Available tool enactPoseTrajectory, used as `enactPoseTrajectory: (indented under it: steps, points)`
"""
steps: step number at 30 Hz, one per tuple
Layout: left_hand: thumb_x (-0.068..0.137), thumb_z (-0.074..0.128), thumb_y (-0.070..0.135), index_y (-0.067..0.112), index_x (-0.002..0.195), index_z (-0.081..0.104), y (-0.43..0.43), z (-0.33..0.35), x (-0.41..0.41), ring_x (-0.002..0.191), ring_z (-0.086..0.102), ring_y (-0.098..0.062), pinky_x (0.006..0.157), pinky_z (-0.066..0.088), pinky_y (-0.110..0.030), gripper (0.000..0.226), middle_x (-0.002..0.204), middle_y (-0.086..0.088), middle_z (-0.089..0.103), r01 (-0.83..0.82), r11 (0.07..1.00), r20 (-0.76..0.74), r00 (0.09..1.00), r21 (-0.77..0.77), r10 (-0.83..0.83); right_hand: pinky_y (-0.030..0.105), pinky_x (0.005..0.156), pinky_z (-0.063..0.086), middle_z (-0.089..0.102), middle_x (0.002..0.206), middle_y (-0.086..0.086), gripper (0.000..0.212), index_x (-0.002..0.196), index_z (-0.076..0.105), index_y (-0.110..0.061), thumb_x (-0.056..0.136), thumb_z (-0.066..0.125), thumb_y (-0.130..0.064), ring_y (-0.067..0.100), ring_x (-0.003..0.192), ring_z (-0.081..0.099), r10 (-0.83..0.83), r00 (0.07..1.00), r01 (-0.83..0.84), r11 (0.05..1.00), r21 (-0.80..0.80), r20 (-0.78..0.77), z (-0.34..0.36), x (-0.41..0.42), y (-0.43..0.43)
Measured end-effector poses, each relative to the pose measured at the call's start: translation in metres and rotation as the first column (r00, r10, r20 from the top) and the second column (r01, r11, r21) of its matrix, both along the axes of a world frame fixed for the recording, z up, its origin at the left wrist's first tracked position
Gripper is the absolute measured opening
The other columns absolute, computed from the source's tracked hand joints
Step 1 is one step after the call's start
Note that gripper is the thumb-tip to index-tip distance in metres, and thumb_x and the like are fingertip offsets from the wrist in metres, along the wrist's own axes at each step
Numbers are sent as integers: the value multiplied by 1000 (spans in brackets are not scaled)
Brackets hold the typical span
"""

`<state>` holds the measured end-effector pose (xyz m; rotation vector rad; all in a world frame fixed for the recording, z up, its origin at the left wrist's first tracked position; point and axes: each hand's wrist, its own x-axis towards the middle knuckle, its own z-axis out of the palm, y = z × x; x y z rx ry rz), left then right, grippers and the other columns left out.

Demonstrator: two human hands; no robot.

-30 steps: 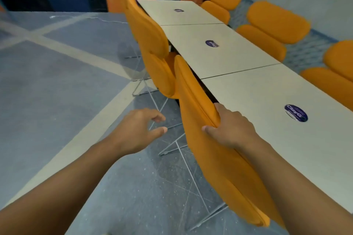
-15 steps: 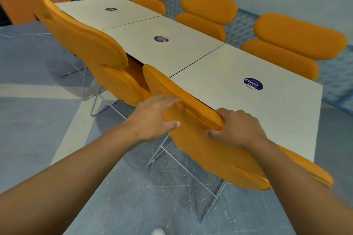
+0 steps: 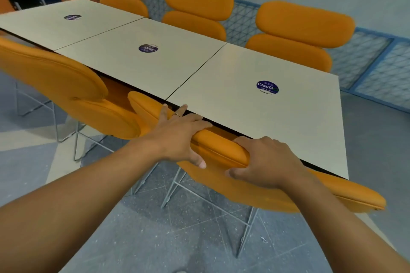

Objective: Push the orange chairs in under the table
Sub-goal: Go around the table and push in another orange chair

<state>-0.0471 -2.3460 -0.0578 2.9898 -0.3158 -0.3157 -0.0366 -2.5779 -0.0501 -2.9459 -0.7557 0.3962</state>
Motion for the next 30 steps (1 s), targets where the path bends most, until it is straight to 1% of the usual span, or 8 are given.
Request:
enactPoseTrajectory:
  steps: [2, 4, 6, 9, 16, 21, 23, 30]
  points:
    - [59, 67, 77, 43, 145, 29, 2, -1, 4, 145, 14, -25, 114, -6, -62, 100, 150, 9, 36, 21, 1000, 9, 1000, 3, -21, 36, 81, 52, 64, 108, -9, 66, 130, 48, -42, 76, 59, -78, 16, 93, 60, -24, 1000, 24, 1000, 1, 7, 0, -1, 0]
    - [58, 67, 78, 43, 137, 38, 4, -1, 9, 132, 33, -22, 114, 6, -55, 91, 135, 9, 48, 42, 999, 38, 998, 7, -42, 35, 80, 51, 65, 108, -11, 68, 130, 48, -42, 75, 59, -79, 15, 93, 60, -46, 999, 46, 999, -3, 21, 0, -3, 0]
    - [56, 66, 81, 43, 130, 45, 7, -2, 14, 118, 41, -18, 107, 20, -46, 86, 122, 11, 52, 71, 997, 74, 995, 6, -72, 35, 80, 50, 65, 108, -12, 69, 130, 49, -43, 73, 58, -81, 14, 93, 60, -80, 997, 80, 997, -6, 22, 0, -5, 0]
    - [52, 62, 85, 42, 122, 51, 11, -6, 19, 107, 42, -15, 96, 27, -39, 83, 110, 14, 53, 107, 994, 123, 987, -2, -106, 34, 80, 50, 65, 107, -15, 73, 131, 49, -45, 69, 58, -84, 11, 92, 58, -148, 989, 148, 989, -12, 25, 2, -8, 1]
    - [50, 52, 91, 39, 115, 54, 21, -15, 22, 104, 46, -16, 87, 27, -37, 83, 106, 13, 57, 169, 985, 211, 963, 12, -168, 30, 71, 47, 63, 92, -18, 75, 119, 57, -43, 62, 53, -92, 8, 83, 57, -344, 932, 352, 934, -57, 115, 2, -23, 8]
    - [49, 48, 95, 37, 118, 53, 17, -15, 24, 108, 49, -20, 90, 31, -41, 90, 111, 10, 59, 154, 984, 232, 958, 86, -170, 36, 93, 44, 66, 106, -18, 81, 127, 54, -44, 63, 52, -93, 9, 96, 60, -399, 897, 422, 901, -96, 192, -2, -34, 1]
    - [48, 46, 96, 36, 119, 52, 15, -16, 24, 111, 49, -21, 90, 30, -42, 94, 114, 8, 59, 148, 984, 242, 956, 104, -169, 37, 94, 41, 66, 107, -18, 83, 129, 52, -45, 61, 53, -94, 11, 100, 59, -418, 884, 450, 882, -140, 210, 0, -36, -8]
    - [46, 45, 97, 36, 115, 55, 11, -17, 27, 110, 51, -19, 93, 31, -42, 93, 112, 9, 61, 124, 986, 273, 950, 115, -151, 29, 67, 40, 59, 76, -17, 79, 92, 57, -36, 50, 45, -102, 8, 74, 57, -436, 859, 496, 840, -222, 267, 4, -32, -20]
